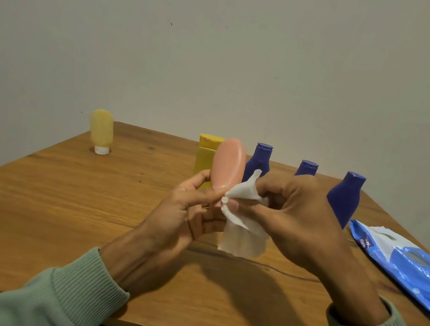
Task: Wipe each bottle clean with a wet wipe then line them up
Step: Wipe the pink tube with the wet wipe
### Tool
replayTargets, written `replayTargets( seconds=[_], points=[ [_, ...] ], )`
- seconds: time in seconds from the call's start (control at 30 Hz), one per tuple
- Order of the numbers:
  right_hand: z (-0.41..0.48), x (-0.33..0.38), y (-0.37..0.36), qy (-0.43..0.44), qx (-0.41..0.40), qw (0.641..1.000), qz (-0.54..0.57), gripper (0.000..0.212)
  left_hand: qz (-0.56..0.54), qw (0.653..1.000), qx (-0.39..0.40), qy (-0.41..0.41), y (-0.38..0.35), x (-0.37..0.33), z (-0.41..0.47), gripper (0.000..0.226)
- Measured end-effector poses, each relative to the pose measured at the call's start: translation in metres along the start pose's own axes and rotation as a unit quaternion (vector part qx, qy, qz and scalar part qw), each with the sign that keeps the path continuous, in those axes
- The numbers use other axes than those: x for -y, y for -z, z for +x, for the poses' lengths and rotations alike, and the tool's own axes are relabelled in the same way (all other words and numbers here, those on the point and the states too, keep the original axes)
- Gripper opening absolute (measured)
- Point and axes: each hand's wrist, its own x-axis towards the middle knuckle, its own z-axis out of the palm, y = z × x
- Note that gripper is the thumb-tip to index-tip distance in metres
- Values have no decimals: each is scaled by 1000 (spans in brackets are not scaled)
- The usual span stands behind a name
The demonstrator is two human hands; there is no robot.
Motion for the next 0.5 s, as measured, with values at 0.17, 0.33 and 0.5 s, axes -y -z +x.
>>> replayTargets(
  seconds=[0.17,0.33,0.5],
  points=[
    [2,-4,2,16,-41,999,-1,27,-8,1000,30,4,-3,0,0,40],
    [4,-6,3,45,-65,997,11,26,-13,998,65,15,-2,-2,-2,45],
    [7,-9,6,58,-195,978,33,18,-11,987,157,33,-2,-5,-4,62]
  ],
)
